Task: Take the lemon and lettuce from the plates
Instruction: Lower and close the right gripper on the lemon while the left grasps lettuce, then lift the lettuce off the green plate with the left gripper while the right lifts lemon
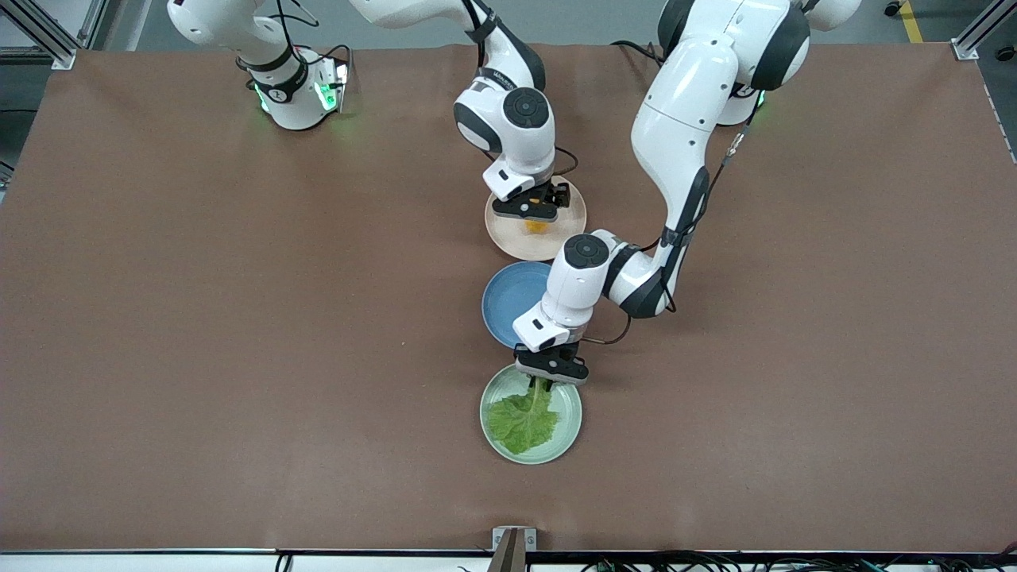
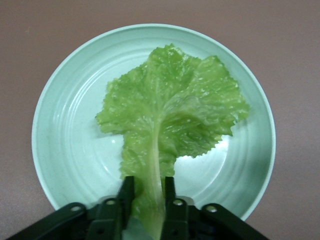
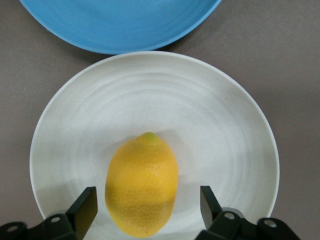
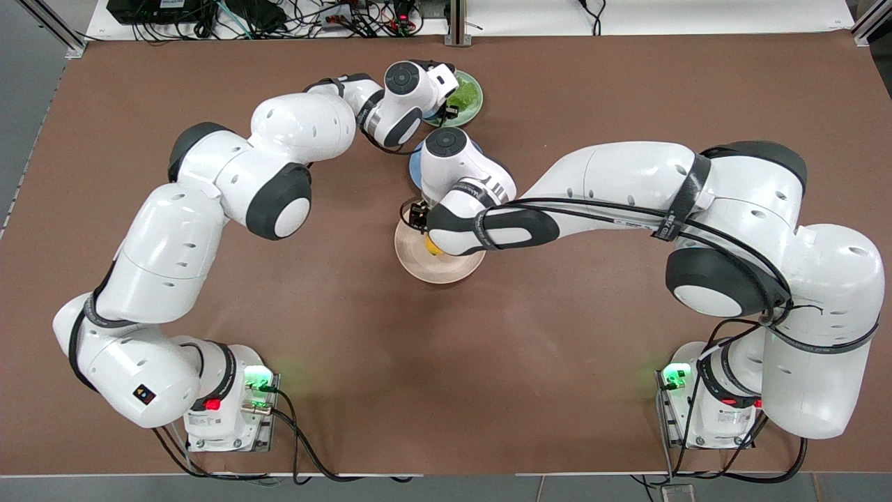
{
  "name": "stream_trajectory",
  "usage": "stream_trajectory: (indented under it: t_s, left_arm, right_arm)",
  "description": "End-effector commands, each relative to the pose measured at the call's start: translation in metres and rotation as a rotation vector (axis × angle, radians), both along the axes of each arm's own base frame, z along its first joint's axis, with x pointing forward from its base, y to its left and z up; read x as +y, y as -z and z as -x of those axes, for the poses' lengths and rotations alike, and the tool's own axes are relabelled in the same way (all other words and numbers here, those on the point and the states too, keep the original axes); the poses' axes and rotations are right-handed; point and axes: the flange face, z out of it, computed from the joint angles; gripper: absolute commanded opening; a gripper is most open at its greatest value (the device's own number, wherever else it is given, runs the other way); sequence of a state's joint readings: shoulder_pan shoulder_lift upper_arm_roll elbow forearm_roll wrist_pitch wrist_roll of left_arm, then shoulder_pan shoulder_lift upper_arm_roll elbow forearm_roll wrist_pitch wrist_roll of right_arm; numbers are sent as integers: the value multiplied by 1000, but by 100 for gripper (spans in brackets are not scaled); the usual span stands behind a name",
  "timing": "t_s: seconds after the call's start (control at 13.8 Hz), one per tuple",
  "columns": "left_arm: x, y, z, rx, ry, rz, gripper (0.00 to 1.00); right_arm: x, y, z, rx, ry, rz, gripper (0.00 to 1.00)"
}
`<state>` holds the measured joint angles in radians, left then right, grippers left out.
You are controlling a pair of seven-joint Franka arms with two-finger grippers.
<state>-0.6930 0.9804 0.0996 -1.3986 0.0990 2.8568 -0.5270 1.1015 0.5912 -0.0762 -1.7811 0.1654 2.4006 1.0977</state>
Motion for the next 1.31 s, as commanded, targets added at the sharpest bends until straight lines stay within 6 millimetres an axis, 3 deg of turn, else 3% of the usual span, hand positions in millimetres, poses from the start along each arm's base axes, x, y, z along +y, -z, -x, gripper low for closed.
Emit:
stream_trajectory:
  t_s: [0.0, 0.22, 0.44, 0.58, 0.73, 0.8, 0.87, 1.02, 1.16, 1.23]
  left_arm:
    - [1, -15, -8, -38, 0, 2, 0]
    - [7, -53, -15, -52, -26, 17, 0]
    - [48, -130, -32, 30, -110, -71, 0]
    - [100, -155, -33, 92, -164, -112, 0]
    - [164, -155, -29, 143, -211, -141, 0]
    - [198, -140, -24, 181, -217, -170, 0]
    - [215, -121, -16, 219, -203, -199, 0]
    - [255, -94, -7, 278, -246, -219, 0]
    - [273, -71, 6, 326, -262, -238, 0]
    - [297, -66, 5, 340, -293, -241, 1]
  right_arm:
    - [11, 7, -5, 0, 25, -9, 82]
    - [9, 13, -6, 2, 26, -1, 56]
    - [10, 13, -6, 2, 25, -1, 30]
    - [10, -1, -11, 1, 19, 2, 23]
    - [-10, -49, -27, 21, 22, 56, 22]
    - [-32, -80, -40, 12, 6, 110, 21]
    - [-50, -110, -50, 14, -17, 148, 21]
    - [-109, -158, -82, 55, -20, 169, 21]
    - [-191, -199, -113, 91, -57, 130, 21]
    - [-238, -214, -126, 112, -83, 109, 21]
